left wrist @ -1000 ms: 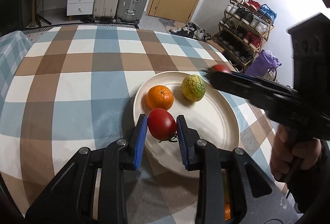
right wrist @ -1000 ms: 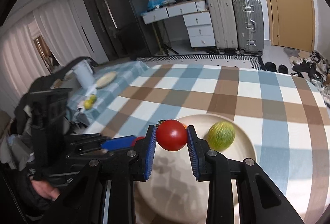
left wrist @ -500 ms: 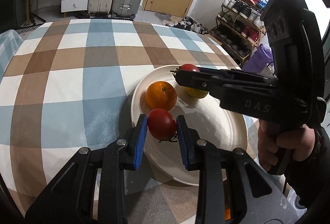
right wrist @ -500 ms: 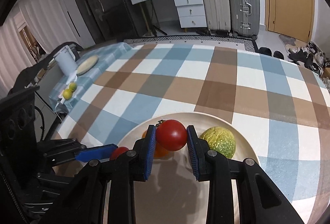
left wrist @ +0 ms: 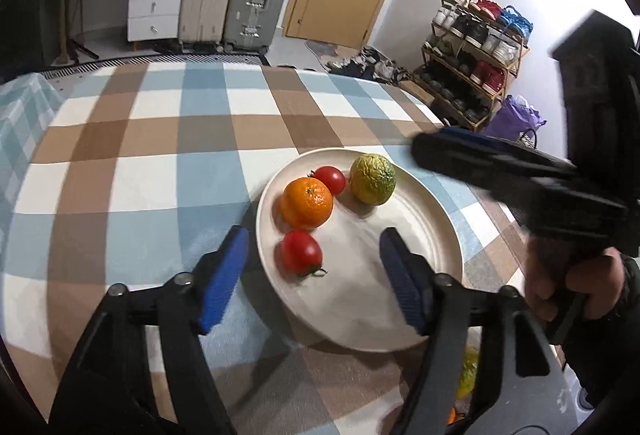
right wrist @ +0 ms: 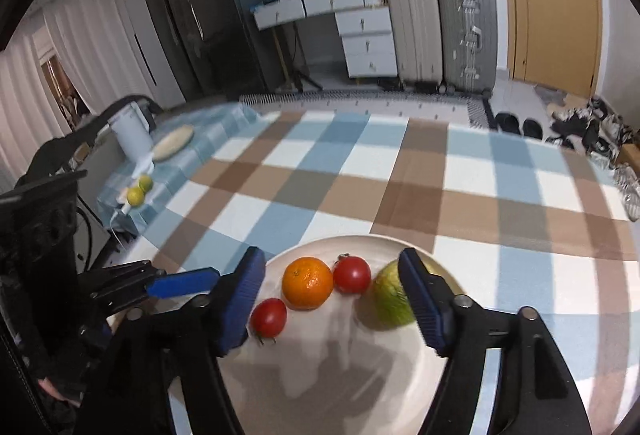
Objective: Organize fruits
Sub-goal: 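Open both grippers to release the tomatoes onto the plate, then withdraw both grippers from the plate toward the remaining fruits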
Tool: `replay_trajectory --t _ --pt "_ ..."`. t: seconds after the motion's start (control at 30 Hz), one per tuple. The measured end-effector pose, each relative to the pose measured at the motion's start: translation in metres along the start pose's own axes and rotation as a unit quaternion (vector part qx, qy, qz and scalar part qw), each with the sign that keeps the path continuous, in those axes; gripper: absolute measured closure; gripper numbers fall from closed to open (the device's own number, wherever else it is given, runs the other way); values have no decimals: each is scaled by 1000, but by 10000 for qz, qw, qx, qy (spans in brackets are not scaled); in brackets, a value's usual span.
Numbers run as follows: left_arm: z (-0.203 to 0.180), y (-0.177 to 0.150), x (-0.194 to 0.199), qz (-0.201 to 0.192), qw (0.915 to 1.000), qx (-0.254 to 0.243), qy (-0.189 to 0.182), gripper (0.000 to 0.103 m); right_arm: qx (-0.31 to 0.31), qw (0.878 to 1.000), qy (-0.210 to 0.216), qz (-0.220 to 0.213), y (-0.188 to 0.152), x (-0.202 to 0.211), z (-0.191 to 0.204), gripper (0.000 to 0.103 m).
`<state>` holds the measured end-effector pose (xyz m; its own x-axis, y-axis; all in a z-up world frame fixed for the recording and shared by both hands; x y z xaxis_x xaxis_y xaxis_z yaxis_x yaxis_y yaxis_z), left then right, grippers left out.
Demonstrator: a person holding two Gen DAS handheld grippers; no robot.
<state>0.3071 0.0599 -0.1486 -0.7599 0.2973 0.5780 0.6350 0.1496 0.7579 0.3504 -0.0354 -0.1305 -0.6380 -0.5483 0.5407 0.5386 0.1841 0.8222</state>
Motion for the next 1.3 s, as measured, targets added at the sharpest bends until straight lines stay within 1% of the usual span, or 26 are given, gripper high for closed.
replay_trajectory --t 0.1,0.13,0.2,0.23,0.3,0.43,0.53,0.6,0.63,0.7,0.87,1.03,1.13,1.2,1.3 --pt "-6 -2 17 -50 9999 -64 111 31 -140 9993 15 -360 1 37 0 13" --pt "-8 -3 23 -74 9998 -77 153 30 -155 9990 19 -418 0 46 1 12" --pt "-13 -5 36 -145 9996 -78 215 25 -167 9980 27 -611 -5 72 5 6" --pt "-16 -7 44 -198 9995 -70 232 23 -168 9975 25 -683 -8 82 7 5" --pt "-23 -11 58 -307 9991 -72 280 23 -183 9965 -14 -814 -16 103 13 2" --pt "-37 -20 80 -449 9983 -75 361 21 -329 9942 -45 -1020 -30 135 20 0" --pt "-46 -26 97 -561 9973 -122 456 14 -388 9931 9 -1105 -42 154 29 0" --pt "-52 -31 110 -629 9966 -145 521 3 -351 9926 -49 -1159 -50 167 34 0" --pt "-54 -32 114 -662 9963 -146 519 1 -352 9924 -59 -1182 -53 172 36 0" --pt "-60 -36 126 -725 9960 -138 499 1 -419 9911 -13 -1260 -60 184 40 0" --pt "-76 -56 149 -745 9957 -234 493 1 -578 9897 10 -1313 -79 206 45 0" --pt "-85 -85 165 -670 9960 -244 542 1 -569 9917 -158 -1146 -107 217 50 0" --pt "-86 -98 171 -632 9963 -191 548 1 -673 9927 -124 -993 -125 219 51 0" --pt "-87 -106 174 -592 9966 -185 544 1 -682 9934 -188 -899 -136 220 52 0" --pt "-86 -116 176 -544 9969 -190 529 1 -693 9941 -131 -828 -150 223 56 0"
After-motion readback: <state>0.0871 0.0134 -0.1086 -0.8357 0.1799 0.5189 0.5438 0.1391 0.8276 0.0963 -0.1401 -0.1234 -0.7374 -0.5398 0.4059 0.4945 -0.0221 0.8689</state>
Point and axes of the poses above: each gripper's, at about its wrist camera, not at the fingertips, and x roughly against the way its jaws point, z to its left, y to its top, the point moved 7 cm from there along -x, roughly the way its jaws point, and after that the axes turned 8 degrees about -z, right-handed, at the moved point
